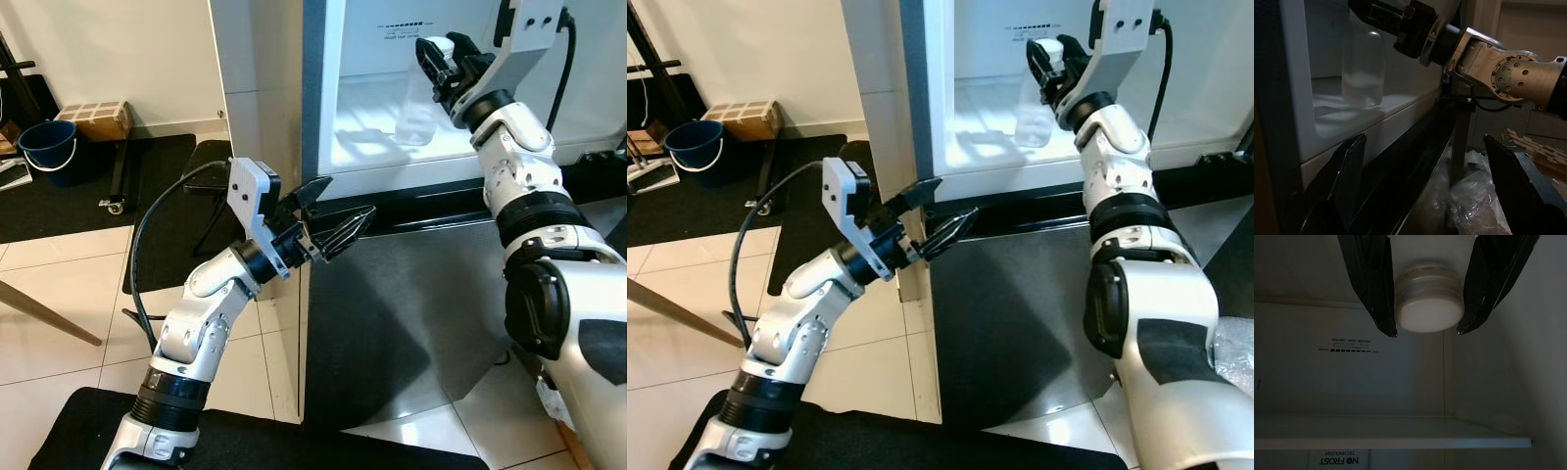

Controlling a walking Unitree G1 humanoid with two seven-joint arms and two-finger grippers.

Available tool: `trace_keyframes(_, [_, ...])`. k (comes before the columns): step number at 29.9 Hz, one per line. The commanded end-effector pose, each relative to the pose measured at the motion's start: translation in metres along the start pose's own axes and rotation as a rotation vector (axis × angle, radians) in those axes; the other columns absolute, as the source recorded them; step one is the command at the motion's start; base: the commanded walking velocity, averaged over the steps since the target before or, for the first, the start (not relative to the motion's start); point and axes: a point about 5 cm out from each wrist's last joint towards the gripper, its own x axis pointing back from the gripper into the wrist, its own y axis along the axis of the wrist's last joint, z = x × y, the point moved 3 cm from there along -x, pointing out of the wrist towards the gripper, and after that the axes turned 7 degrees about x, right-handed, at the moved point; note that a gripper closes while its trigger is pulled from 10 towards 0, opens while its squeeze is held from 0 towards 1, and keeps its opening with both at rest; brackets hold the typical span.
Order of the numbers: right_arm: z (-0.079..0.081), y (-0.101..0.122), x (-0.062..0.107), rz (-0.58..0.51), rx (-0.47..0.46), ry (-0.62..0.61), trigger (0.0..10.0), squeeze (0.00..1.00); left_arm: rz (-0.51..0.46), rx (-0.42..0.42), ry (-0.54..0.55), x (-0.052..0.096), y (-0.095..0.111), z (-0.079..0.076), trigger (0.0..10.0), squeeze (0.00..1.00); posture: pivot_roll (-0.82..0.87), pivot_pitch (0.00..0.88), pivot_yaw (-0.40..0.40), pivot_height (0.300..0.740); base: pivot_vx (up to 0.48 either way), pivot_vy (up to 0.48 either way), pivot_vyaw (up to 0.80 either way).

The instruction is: Restocking fridge

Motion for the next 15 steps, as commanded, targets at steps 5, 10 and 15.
trace_keyframes(5, [0.0093,-0.0273,0.0055,0.110,0.016,0.026,10.0,0.00,-0.003,0.001,-0.011,-0.0017,-0.0023,-0.0037,10.0,0.00,0.03,0.000,0.015,0.740,0.000,0.000,0.00])
trace_keyframes(10, [0.0091,-0.0278,0.0058,0.112,0.012,0.029,10.0,0.32,-0.004,0.001,-0.011,-0.0018,-0.0019,-0.0037,10.0,0.00,0.03,0.000,0.018,0.740,0.000,0.000,0.00])
trace_keyframes(15, [0.0072,-0.0244,0.0051,0.098,0.007,0.024,10.0,0.56,-0.007,0.001,-0.009,-0.0019,-0.0013,-0.0036,10.0,0.00,0.03,0.000,0.016,0.740,0.000,0.000,0.00])
